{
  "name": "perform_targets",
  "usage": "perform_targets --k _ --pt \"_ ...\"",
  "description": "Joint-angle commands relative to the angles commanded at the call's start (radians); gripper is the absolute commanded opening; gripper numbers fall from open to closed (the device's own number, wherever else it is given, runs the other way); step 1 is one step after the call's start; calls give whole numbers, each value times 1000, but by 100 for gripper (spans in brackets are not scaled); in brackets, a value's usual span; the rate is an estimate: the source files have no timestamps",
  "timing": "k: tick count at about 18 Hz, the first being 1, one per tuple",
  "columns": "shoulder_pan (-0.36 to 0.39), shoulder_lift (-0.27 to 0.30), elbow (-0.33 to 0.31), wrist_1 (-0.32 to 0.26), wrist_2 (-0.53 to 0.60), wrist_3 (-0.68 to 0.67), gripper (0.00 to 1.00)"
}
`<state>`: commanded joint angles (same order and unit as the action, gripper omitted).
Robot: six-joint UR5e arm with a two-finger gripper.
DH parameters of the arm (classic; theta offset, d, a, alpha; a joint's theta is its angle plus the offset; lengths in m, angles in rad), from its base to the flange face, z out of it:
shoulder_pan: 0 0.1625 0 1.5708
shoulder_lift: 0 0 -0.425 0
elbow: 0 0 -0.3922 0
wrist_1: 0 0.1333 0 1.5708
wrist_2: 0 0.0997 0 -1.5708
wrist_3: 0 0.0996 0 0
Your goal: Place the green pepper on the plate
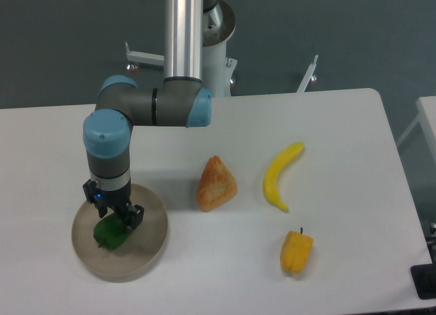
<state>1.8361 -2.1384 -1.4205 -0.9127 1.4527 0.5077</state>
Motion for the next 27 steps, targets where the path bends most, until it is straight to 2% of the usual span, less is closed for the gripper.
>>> perform_targets --k 2,9,16,21,27 --pt "20 8 6 -3 5 12 100" --pt "170 74 21 -12 9 115 100" --pt "324 69 51 -12 21 368 100" --pt "405 63 84 -14 52 521 100" --pt "431 42 101 -15 140 632 100"
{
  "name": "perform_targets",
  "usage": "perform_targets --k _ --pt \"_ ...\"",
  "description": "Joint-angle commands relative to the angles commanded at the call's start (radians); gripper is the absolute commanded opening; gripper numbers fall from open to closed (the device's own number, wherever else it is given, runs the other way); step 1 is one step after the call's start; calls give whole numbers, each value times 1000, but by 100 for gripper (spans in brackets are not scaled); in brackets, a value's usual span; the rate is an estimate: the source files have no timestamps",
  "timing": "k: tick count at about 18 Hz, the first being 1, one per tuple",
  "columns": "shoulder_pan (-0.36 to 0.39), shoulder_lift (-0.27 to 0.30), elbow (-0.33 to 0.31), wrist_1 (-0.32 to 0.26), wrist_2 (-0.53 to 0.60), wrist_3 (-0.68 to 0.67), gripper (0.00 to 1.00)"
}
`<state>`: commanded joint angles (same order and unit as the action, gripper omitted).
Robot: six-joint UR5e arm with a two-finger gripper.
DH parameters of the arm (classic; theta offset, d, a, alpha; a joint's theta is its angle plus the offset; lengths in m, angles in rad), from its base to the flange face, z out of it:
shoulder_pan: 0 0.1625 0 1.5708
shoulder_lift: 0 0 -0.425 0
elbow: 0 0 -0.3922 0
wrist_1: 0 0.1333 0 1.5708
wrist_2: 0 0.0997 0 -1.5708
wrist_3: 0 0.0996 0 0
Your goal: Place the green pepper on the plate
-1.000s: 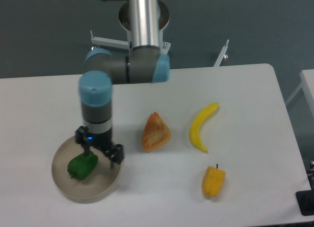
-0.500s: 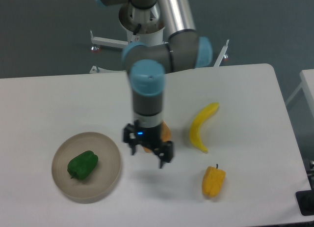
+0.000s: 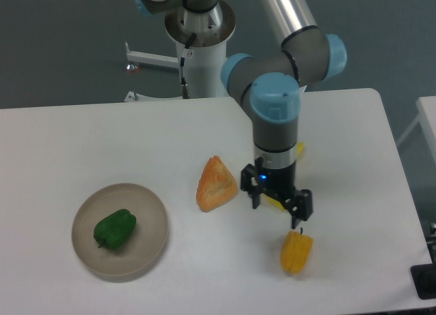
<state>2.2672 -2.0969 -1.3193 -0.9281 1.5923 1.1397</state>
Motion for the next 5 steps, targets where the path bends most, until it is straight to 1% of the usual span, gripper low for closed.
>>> perform_targets --k 5 --pt "3 -6 3 0 8 -1 100"
